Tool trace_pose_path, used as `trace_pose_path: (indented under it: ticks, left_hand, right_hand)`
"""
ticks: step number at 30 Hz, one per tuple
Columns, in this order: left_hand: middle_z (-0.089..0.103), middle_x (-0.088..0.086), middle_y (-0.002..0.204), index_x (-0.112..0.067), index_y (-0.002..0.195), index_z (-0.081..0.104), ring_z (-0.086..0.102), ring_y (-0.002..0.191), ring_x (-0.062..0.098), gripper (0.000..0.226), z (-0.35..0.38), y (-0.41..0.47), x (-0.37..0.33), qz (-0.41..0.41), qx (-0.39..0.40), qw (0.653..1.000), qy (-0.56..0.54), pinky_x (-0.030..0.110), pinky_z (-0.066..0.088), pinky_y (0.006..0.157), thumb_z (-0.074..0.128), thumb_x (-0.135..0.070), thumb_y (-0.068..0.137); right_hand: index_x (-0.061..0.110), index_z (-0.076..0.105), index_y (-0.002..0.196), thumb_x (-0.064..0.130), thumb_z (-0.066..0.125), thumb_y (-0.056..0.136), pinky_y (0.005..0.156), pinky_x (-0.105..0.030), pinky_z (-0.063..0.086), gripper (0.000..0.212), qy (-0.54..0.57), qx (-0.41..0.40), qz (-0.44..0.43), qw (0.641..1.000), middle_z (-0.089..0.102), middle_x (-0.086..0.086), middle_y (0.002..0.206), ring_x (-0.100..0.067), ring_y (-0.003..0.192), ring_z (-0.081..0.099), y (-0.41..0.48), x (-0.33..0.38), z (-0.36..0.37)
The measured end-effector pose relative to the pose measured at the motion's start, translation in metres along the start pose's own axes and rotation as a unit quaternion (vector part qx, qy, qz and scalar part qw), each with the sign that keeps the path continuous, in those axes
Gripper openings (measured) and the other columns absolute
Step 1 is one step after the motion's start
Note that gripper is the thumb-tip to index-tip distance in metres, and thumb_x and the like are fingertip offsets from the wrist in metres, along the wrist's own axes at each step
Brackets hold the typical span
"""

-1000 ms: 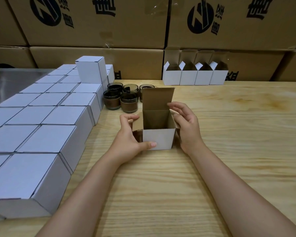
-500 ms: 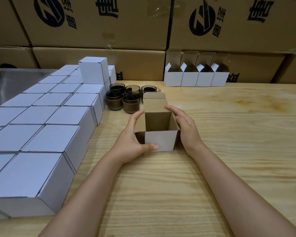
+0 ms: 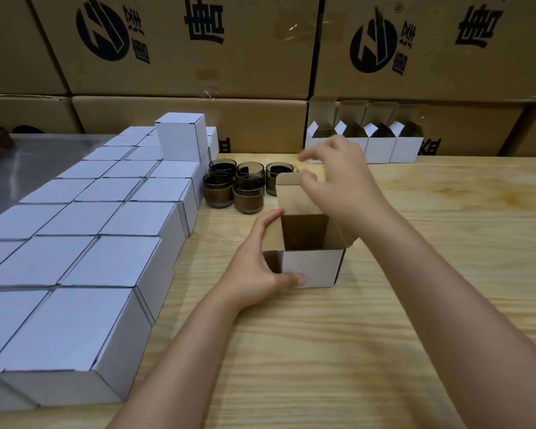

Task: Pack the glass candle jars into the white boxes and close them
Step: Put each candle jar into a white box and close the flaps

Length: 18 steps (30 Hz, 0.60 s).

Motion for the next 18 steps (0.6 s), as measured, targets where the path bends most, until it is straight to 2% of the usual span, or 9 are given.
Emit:
trace_pose_path:
  ticks: [1, 3, 5, 7, 11, 14, 17, 18]
  left_hand:
    - [0.047, -0.044, 0.117, -0.046, 0.137, 0.034, 0.049, 0.111, -0.016, 0.106, 0.0, 0.0, 0.0, 0.003, -0.002, 1.0, -0.002, 0.004, 0.042, 0.084, 0.093, -0.02, 0.052]
    - [0.048, -0.043, 0.117, -0.045, 0.135, 0.034, 0.048, 0.113, -0.014, 0.103, 0.001, 0.001, -0.001, 0.007, -0.003, 1.0, -0.005, 0.005, 0.042, 0.084, 0.091, -0.023, 0.051]
    - [0.051, -0.04, 0.115, -0.045, 0.131, 0.035, 0.052, 0.111, -0.011, 0.099, 0.002, 0.002, 0.0, 0.009, -0.002, 1.0, -0.012, 0.006, 0.044, 0.081, 0.09, -0.022, 0.052]
    - [0.054, -0.039, 0.112, -0.043, 0.129, 0.035, 0.056, 0.107, -0.009, 0.096, 0.002, 0.002, 0.001, 0.01, -0.001, 1.0, -0.018, 0.008, 0.045, 0.079, 0.09, -0.019, 0.054]
    - [0.055, -0.035, 0.114, -0.045, 0.13, 0.034, 0.059, 0.106, -0.006, 0.097, 0.002, 0.003, 0.002, 0.007, 0.001, 1.0, -0.021, 0.008, 0.046, 0.077, 0.09, -0.022, 0.054]
    - [0.053, -0.039, 0.117, -0.067, 0.12, 0.028, 0.058, 0.107, -0.007, 0.097, 0.004, 0.002, 0.0, 0.016, -0.011, 1.0, -0.012, 0.007, 0.044, 0.079, 0.086, -0.029, 0.053]
    - [0.055, -0.031, 0.122, -0.079, 0.11, 0.025, 0.064, 0.106, 0.01, 0.095, 0.005, 0.003, 0.001, 0.012, -0.013, 1.0, -0.024, 0.024, 0.051, 0.087, 0.083, -0.036, 0.049]
    - [0.056, -0.029, 0.121, -0.08, 0.108, 0.025, 0.064, 0.105, 0.011, 0.094, 0.006, 0.003, 0.001, 0.011, -0.013, 1.0, -0.026, 0.025, 0.051, 0.086, 0.082, -0.037, 0.048]
  right_hand:
    - [0.022, 0.059, 0.121, 0.028, 0.052, 0.092, 0.09, -0.03, 0.034, 0.03, 0.004, 0.011, -0.003, 1.0, 0.049, 0.0, 0.12, -0.019, 0.12, 0.038, 0.014, 0.013, 0.009]
    - [0.019, 0.055, 0.126, 0.031, 0.05, 0.093, 0.093, -0.037, 0.038, 0.035, -0.051, 0.089, 0.004, 0.995, 0.05, -0.007, 0.126, -0.026, 0.122, 0.038, 0.039, 0.034, 0.034]
    - [0.017, 0.05, 0.133, 0.033, 0.048, 0.095, 0.097, -0.04, 0.038, 0.042, -0.126, 0.159, 0.003, 0.979, 0.047, -0.011, 0.132, -0.03, 0.126, 0.036, 0.054, 0.045, 0.06]
    - [0.018, 0.047, 0.136, 0.034, 0.047, 0.095, 0.1, -0.041, 0.035, 0.044, -0.175, 0.193, 0.006, 0.966, 0.045, -0.012, 0.137, -0.031, 0.13, 0.035, 0.063, 0.047, 0.081]
    - [0.014, 0.044, 0.136, 0.054, 0.043, 0.095, 0.105, -0.045, 0.026, 0.057, -0.211, 0.226, 0.06, 0.949, 0.047, -0.01, 0.139, -0.032, 0.132, 0.035, 0.075, 0.038, 0.105]
    - [0.016, 0.053, 0.129, 0.068, 0.033, 0.091, 0.102, -0.048, 0.024, 0.066, -0.245, 0.222, 0.072, 0.941, 0.051, -0.007, 0.134, -0.032, 0.131, 0.035, 0.08, 0.035, 0.116]
    - [0.021, 0.059, 0.11, 0.07, 0.038, 0.088, 0.096, -0.044, 0.025, 0.058, -0.283, 0.205, 0.064, 0.935, 0.056, -0.005, 0.128, -0.03, 0.126, 0.035, 0.084, 0.035, 0.123]
    - [0.023, 0.058, 0.102, 0.069, 0.04, 0.088, 0.094, -0.043, 0.025, 0.052, -0.292, 0.206, 0.057, 0.932, 0.056, -0.005, 0.127, -0.029, 0.125, 0.035, 0.085, 0.034, 0.124]
Point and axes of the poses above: each hand's wrist, its own y-axis towards the middle knuckle, its own z-axis out of the palm, x = y × z, the point moved 1 cm from there along y, towards the middle knuckle
